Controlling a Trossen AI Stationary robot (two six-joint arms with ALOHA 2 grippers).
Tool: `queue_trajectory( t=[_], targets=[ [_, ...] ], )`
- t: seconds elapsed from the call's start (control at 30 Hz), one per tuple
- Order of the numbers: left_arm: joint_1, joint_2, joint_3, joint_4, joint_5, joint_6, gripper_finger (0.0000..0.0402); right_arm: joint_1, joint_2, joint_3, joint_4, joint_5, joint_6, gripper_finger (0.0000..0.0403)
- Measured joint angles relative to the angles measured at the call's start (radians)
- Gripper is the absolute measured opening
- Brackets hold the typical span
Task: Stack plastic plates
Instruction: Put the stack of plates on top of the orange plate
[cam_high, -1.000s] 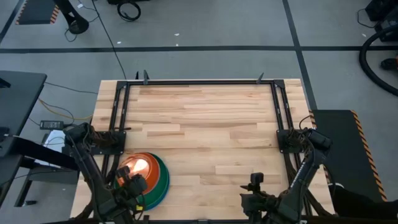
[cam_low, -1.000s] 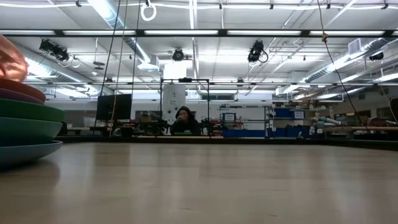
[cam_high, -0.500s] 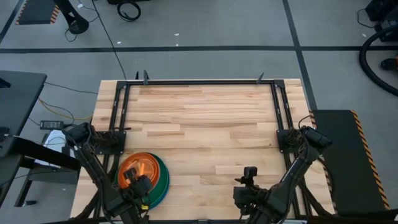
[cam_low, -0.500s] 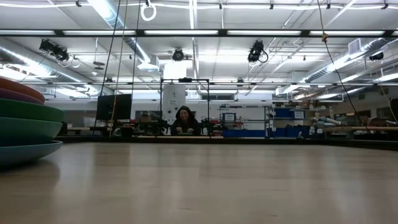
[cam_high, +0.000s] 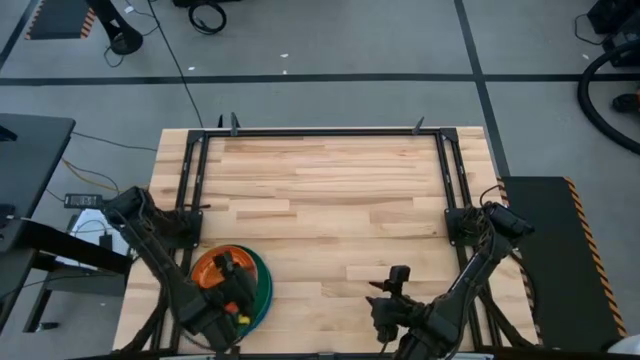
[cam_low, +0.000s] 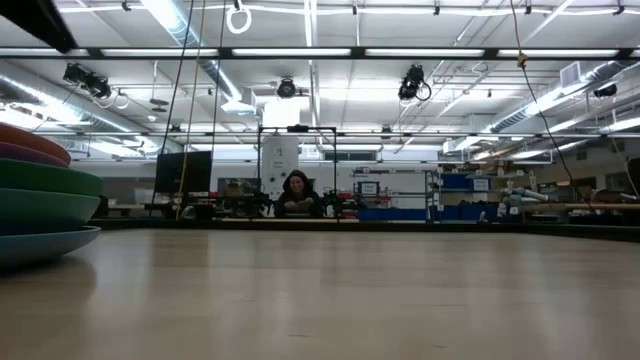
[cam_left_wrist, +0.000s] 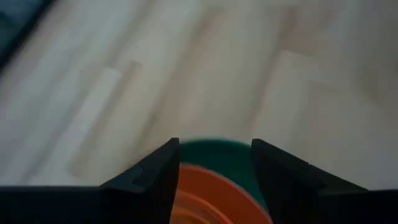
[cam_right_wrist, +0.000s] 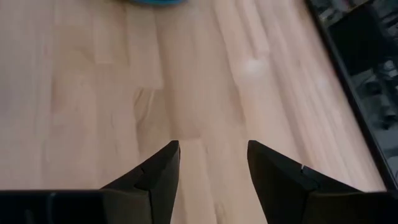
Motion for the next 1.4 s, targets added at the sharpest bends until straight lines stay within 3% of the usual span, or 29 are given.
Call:
queue_trajectory(
  t=[0.13,0.37,0.47,0.77,0.9,1.1,1.4],
  targets=[
    [0.045,-0.005,-0.097,0.039,-0.051,-0.003,0.0198,0.002,0.000,-0.057,0.099,0.042,-0.001,0.0197],
    [0.059,-0.008,-0.292,0.360,-0.054,0.012,0.0178,0.015,0.000,-0.186,0.318,0.028,-0.062,0.0198],
    [0.036,-0.008,-0.324,0.373,-0.076,-0.005,0.0177,0.015,0.000,-0.214,0.364,0.026,-0.067,0.0197],
    [-0.081,-0.078,-0.396,0.387,-0.269,-0.144,0.0176,-0.002,0.000,-0.223,0.380,0.025,-0.074,0.0197],
    [-0.105,-0.111,-0.476,0.471,-0.259,-0.194,0.0176,-0.021,0.000,-0.223,0.411,0.014,-0.120,0.0196],
    [-0.088,-0.112,-0.562,0.750,-0.206,-0.022,0.0176,-0.049,0.000,-0.223,0.477,-0.013,-0.220,0.0195],
    [-0.059,-0.172,-0.525,0.683,-0.179,0.106,0.0176,-0.078,0.000,-0.221,0.495,-0.054,-0.304,0.0195]
  ],
)
